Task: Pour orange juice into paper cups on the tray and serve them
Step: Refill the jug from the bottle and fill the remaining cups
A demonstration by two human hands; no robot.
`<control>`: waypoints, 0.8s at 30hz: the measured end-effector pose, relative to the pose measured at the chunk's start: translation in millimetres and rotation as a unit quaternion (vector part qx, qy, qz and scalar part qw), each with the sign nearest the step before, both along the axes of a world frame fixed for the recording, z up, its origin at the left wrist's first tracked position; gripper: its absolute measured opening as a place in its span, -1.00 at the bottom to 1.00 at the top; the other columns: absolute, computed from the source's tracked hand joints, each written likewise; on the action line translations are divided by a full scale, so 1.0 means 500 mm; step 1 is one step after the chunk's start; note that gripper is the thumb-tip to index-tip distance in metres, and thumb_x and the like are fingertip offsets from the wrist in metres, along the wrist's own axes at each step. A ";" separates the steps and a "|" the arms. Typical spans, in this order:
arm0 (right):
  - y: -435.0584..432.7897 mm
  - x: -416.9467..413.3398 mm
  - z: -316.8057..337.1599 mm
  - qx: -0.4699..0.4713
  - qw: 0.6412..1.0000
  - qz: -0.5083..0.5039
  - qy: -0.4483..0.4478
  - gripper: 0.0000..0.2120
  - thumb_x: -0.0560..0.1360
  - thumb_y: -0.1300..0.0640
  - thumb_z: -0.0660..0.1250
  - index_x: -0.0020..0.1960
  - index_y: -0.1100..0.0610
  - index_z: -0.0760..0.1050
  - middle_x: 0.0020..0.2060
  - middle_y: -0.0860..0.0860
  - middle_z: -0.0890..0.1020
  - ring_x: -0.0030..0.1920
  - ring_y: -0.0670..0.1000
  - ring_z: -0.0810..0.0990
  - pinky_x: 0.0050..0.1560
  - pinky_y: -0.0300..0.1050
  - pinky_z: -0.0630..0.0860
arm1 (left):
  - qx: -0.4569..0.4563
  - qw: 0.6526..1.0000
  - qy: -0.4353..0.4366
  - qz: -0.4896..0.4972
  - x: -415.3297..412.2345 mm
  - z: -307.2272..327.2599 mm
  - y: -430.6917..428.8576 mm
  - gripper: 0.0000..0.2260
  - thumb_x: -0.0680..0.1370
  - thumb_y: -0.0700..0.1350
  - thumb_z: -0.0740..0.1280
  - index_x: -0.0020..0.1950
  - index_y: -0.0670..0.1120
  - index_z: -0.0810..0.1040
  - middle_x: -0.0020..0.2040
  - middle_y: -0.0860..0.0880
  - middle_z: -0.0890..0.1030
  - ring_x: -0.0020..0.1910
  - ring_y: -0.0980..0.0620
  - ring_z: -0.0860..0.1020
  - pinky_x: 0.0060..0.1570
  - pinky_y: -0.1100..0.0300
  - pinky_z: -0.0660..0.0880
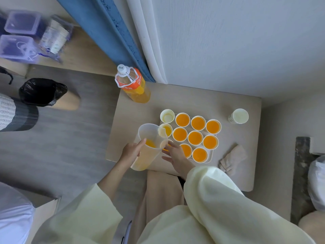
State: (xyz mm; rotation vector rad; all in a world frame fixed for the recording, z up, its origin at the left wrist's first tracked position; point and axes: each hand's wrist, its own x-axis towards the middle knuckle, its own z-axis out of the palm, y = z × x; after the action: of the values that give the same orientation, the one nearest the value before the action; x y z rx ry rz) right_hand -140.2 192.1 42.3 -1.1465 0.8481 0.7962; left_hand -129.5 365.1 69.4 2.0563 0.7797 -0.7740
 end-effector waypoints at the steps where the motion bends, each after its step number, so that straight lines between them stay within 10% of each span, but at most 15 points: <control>1: -0.003 0.000 -0.004 0.003 1.000 -0.008 0.003 -0.73 0.61 0.09 0.26 0.30 0.05 0.48 0.08 -0.01 0.64 0.10 0.02 0.59 0.14 0.03 0.54 | -0.002 1.000 0.002 -0.003 0.001 -0.007 0.000 -0.47 0.57 0.16 0.27 -0.48 -0.13 0.29 -0.45 -0.08 0.40 -0.38 -0.03 0.39 -0.25 0.13 0.30; 24: -0.013 0.008 -0.026 0.034 0.996 -0.057 0.064 -0.82 0.62 0.19 0.22 0.21 0.07 0.46 0.00 0.00 0.64 0.15 0.06 0.58 0.22 0.06 0.52 | 0.049 0.998 0.023 -0.024 0.025 -0.013 -0.045 -0.48 0.57 0.20 0.24 -0.45 -0.11 0.30 -0.43 -0.03 0.40 -0.39 -0.02 0.39 -0.33 0.14 0.30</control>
State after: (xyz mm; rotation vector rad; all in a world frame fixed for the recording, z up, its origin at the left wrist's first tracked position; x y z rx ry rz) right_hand -136.3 185.6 29.1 -0.9866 0.9781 0.8044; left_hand -117.1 342.7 62.9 2.1574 0.8101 -0.8269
